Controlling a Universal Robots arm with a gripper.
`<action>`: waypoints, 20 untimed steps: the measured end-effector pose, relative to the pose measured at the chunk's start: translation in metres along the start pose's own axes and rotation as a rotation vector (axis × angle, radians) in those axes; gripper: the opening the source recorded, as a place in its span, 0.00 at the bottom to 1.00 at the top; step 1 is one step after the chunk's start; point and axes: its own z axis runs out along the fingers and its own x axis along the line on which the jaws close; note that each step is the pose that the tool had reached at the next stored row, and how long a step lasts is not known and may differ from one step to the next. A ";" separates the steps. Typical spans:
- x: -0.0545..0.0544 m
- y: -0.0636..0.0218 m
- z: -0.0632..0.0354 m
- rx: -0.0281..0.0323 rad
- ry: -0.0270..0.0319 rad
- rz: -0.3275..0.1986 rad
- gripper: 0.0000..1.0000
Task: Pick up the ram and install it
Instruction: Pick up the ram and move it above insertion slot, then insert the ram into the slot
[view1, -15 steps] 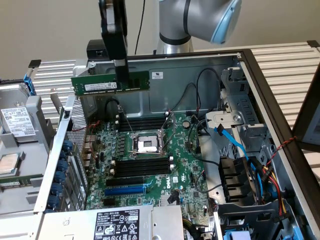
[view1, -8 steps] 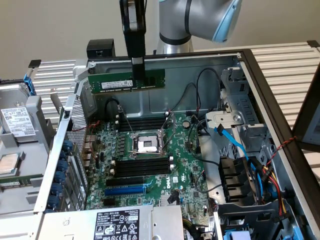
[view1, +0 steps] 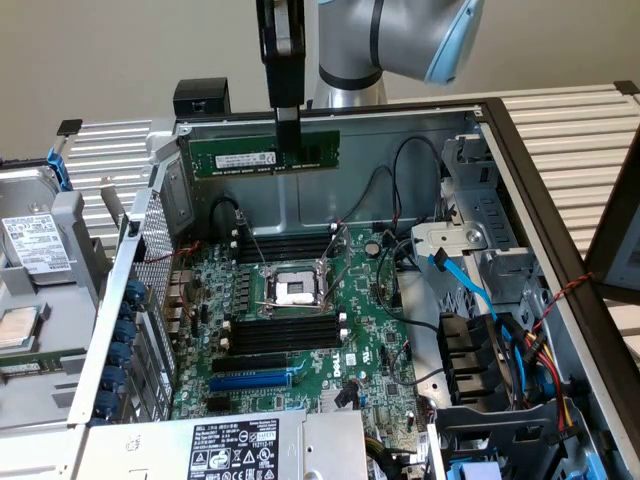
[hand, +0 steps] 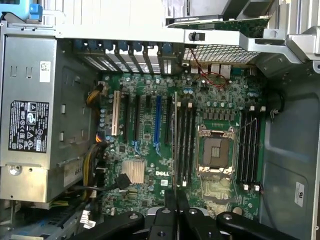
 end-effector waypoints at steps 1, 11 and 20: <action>-0.002 -0.0008 0.0004 -0.0029 -0.0014 0.000 0.12; -0.009 -0.0094 0.0014 -0.0233 -0.0058 -0.001 0.12; -0.009 -0.0094 0.0014 -0.0234 -0.0058 -0.001 0.12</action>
